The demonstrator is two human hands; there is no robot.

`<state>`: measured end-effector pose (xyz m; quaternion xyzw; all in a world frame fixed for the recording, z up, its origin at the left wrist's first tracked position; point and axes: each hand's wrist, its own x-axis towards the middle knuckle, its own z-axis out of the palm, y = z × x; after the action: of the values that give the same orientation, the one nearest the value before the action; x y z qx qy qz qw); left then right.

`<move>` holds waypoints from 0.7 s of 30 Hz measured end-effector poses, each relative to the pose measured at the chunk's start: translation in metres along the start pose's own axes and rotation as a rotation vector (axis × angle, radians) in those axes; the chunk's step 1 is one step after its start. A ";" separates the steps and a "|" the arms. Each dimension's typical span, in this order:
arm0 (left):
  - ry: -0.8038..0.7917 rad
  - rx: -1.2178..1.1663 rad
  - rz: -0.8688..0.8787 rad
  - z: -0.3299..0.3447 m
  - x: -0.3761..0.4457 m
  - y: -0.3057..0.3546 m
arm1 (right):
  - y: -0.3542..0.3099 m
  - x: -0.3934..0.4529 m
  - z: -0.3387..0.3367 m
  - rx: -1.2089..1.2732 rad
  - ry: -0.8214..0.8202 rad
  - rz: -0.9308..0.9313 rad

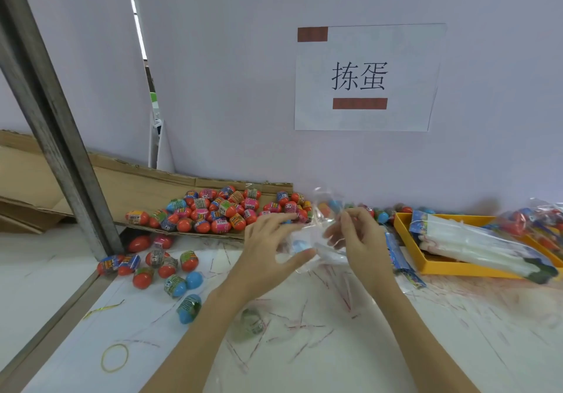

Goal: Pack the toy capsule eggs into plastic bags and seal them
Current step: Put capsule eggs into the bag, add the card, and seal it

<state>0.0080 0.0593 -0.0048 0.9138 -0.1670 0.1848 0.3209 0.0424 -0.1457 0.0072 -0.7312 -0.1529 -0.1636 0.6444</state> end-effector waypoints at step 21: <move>0.218 0.159 0.144 0.002 0.003 -0.004 | -0.014 0.008 -0.015 0.567 0.224 0.369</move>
<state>0.0130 0.0604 -0.0066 0.8965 -0.1814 0.3180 0.2495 0.0433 -0.1591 0.0249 -0.5161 0.0143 -0.0747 0.8532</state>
